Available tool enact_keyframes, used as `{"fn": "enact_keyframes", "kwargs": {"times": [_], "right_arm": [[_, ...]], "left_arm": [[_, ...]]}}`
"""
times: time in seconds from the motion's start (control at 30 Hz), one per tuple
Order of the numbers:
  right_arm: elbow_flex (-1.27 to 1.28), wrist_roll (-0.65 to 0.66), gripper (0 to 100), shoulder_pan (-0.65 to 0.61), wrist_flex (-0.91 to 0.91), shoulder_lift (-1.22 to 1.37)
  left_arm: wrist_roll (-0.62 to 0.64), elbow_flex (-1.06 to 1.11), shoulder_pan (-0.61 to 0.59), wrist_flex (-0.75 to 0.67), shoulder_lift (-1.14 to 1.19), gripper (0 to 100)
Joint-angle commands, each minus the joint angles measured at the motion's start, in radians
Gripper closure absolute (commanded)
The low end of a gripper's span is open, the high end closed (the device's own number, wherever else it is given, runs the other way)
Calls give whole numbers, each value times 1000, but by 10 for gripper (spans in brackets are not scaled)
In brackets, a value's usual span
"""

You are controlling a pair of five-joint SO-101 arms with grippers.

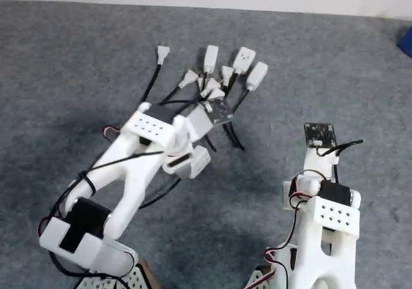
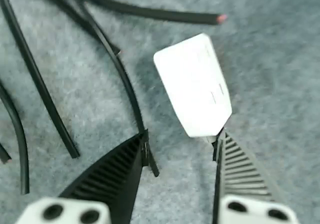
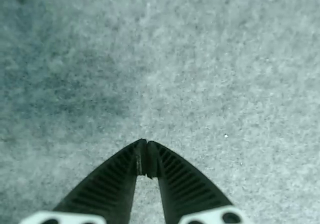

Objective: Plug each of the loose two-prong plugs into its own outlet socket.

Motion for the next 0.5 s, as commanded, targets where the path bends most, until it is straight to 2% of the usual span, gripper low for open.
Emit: {"fn": "enact_keyframes", "kwargs": {"times": [0.0,0.23,0.47], "right_arm": [[-4,-2,988,-12,-4,-24],[2,0,988,-12,-4,-24],[2,0,988,-12,-4,-24]], "left_arm": [[-28,-39,-47,-18,59,786],[-28,-220,-96,-11,297,786],[-32,-308,-88,34,377,787]]}}
